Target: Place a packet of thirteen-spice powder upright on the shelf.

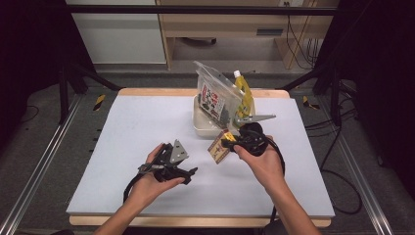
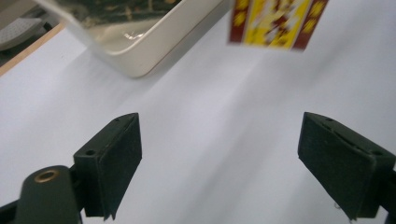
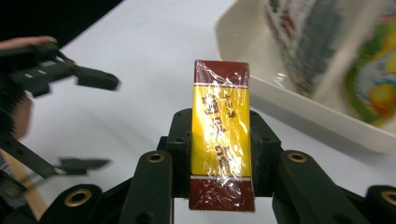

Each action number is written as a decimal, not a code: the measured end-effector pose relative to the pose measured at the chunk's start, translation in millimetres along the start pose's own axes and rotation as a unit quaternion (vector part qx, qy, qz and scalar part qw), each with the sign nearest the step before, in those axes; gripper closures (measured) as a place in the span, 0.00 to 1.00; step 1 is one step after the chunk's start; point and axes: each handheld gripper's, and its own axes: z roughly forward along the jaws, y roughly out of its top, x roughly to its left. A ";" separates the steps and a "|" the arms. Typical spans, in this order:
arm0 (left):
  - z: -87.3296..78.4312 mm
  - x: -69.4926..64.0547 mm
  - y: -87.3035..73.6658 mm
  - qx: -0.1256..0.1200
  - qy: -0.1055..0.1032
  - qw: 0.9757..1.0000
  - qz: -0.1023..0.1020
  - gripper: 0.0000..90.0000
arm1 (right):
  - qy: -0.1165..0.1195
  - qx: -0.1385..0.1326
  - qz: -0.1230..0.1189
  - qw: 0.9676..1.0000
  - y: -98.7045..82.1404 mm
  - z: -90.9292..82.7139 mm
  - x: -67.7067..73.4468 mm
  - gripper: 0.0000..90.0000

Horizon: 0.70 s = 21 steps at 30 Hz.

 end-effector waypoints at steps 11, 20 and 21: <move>-14.8 31.0 -40.0 -0.010 0.034 0.997 -0.061 0.10 | -0.066 0.006 -0.006 0.998 -5.1 -28.9 -27.5 0.75; -32.0 46.9 -64.6 -0.002 0.059 0.995 -0.082 0.10 | -0.096 0.007 0.003 0.995 -1.4 -49.3 -42.4 0.75; -33.6 48.2 -66.9 -0.002 0.060 0.994 -0.086 0.10 | -0.101 0.006 0.005 0.995 -0.2 -51.2 -43.7 0.75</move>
